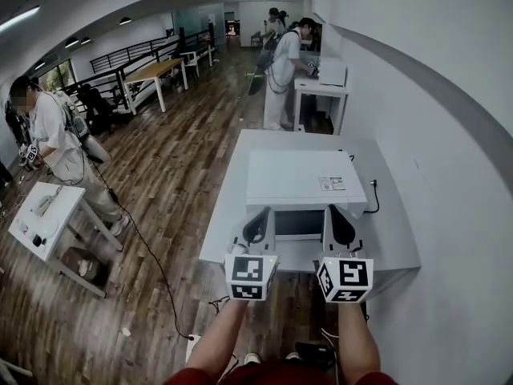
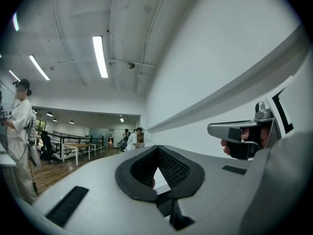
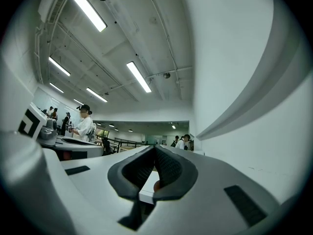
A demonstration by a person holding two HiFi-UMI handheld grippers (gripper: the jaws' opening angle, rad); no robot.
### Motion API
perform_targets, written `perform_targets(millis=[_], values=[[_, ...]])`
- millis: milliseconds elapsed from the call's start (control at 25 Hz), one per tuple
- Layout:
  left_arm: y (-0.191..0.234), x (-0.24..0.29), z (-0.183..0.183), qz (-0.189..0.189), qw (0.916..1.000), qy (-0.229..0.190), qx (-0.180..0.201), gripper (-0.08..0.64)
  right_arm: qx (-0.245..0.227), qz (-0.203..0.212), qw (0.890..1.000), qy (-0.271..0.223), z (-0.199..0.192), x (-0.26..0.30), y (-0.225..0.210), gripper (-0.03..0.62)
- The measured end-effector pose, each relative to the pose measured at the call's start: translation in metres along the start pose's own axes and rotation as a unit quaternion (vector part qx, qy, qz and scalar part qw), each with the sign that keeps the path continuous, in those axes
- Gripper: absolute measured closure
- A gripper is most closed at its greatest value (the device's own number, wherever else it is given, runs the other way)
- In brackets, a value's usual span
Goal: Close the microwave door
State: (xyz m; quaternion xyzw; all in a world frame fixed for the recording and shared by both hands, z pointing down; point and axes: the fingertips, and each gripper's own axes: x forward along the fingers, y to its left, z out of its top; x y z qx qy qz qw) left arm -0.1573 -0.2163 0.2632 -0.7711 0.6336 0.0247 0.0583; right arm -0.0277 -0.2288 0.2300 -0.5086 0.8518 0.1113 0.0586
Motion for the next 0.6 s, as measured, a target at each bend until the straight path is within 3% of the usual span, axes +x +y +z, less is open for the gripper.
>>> perform_targets(millis=[600], values=[[-0.012, 0.001, 0.000, -0.003, 1.0000, -0.004, -0.001, 0.534, -0.002, -0.002, 1.000, 0.005, -0.004, -0.009, -0.010, 0.565]])
